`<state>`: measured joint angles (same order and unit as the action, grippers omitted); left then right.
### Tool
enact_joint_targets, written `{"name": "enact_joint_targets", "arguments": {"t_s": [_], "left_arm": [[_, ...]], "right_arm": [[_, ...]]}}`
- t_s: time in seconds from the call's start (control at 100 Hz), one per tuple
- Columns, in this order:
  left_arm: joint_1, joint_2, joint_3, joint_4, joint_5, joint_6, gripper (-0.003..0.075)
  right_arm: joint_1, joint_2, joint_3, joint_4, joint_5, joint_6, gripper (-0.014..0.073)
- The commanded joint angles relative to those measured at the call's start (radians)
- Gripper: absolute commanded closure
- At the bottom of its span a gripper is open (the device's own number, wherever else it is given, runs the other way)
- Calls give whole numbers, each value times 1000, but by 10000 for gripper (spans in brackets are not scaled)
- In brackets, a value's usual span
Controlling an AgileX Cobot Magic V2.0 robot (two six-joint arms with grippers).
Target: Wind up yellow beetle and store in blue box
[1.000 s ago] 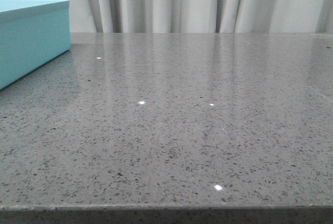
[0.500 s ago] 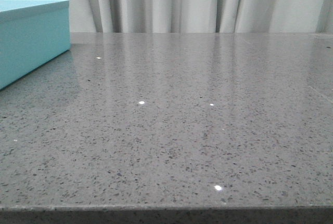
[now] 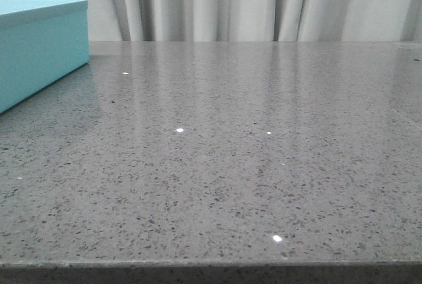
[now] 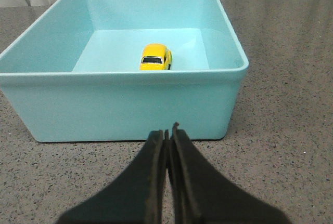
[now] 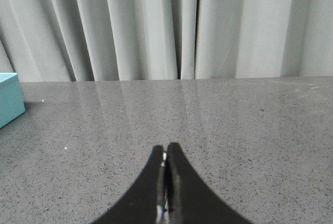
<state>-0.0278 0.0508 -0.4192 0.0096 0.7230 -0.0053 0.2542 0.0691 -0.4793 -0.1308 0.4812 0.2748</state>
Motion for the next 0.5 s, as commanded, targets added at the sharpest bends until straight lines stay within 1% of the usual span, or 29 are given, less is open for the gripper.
{"name": "enact_joint_targets", "arguments": {"t_s": [0.0, 0.39, 0.44, 0.49], "left_arm": [[3, 12, -23, -10, -80, -5, 741], [3, 8, -21, 4, -80, -5, 741], [3, 8, -17, -1, -98, -14, 741], [3, 8, 3, -10, -171, -28, 741]], "right_arm": [[-1, 14, -22, -17, -79, -10, 652], [-1, 14, -22, -17, -79, -10, 652], [-1, 14, -22, -17, -79, -10, 652], [-1, 14, -22, -17, -79, -10, 652]]}}
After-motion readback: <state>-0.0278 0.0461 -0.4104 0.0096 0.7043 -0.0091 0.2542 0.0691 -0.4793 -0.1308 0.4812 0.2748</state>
